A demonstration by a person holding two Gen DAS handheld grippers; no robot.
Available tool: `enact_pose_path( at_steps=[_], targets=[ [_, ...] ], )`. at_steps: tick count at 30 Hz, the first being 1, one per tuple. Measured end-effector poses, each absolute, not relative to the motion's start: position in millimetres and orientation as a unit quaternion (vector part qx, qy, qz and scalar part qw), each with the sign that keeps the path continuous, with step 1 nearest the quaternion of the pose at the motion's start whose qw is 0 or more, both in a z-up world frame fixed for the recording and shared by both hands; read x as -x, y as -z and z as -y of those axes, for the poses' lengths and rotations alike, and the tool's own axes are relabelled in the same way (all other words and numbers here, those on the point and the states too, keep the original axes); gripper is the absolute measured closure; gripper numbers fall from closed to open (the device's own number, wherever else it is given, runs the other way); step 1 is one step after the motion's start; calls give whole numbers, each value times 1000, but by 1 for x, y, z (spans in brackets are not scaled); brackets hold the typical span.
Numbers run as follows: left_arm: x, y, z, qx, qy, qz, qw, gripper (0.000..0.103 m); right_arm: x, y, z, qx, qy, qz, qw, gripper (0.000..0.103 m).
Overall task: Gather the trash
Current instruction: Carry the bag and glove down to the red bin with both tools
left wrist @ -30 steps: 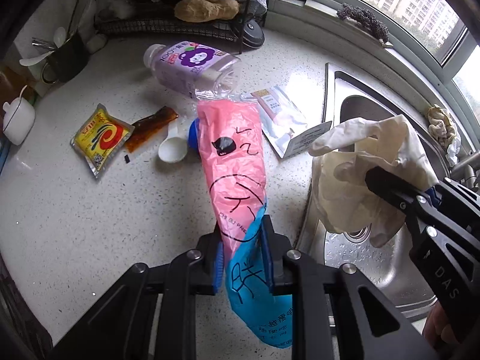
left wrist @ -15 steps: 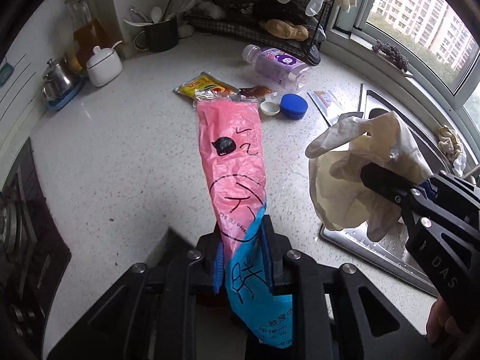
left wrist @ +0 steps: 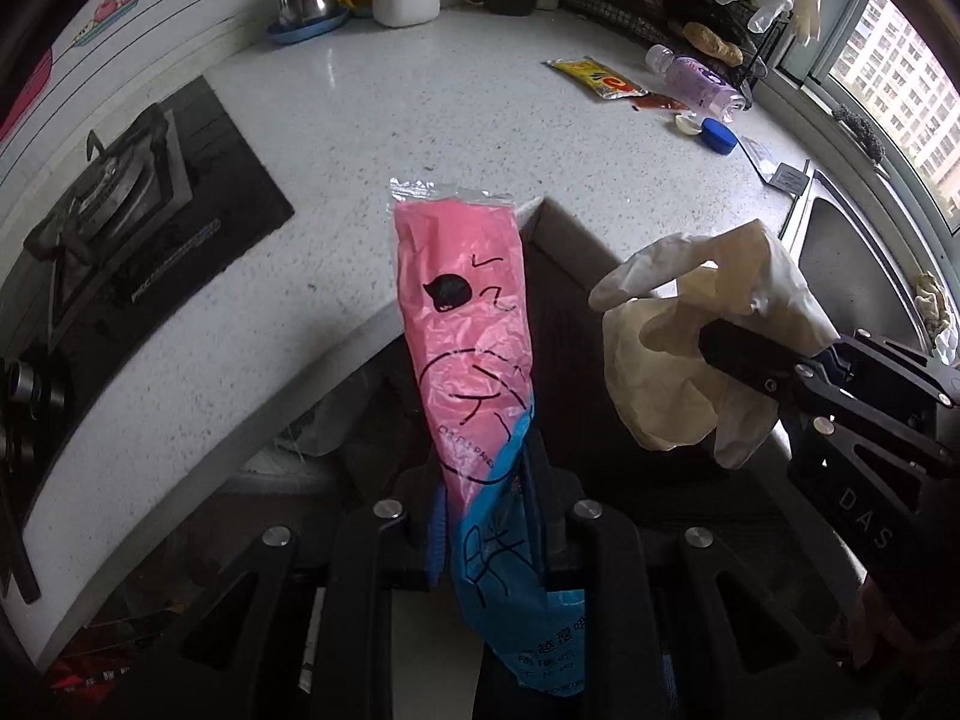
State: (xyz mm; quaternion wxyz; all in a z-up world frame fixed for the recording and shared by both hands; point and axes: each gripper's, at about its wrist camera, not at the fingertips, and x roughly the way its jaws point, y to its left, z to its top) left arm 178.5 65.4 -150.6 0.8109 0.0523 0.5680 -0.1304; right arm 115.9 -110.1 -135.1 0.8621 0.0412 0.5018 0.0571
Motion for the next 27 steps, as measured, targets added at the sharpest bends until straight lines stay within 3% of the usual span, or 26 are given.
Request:
enact_pose_path(
  at_steps=[12,27],
  targets=[
    [-144,233,-97,-39,114,-619,776,84,-102,224,77,-43,-96,-549,829,92],
    [-179,430,-74,-45,154,-659,735,84,-112,394,91,-52,-60,-576,814,92]
  ],
)
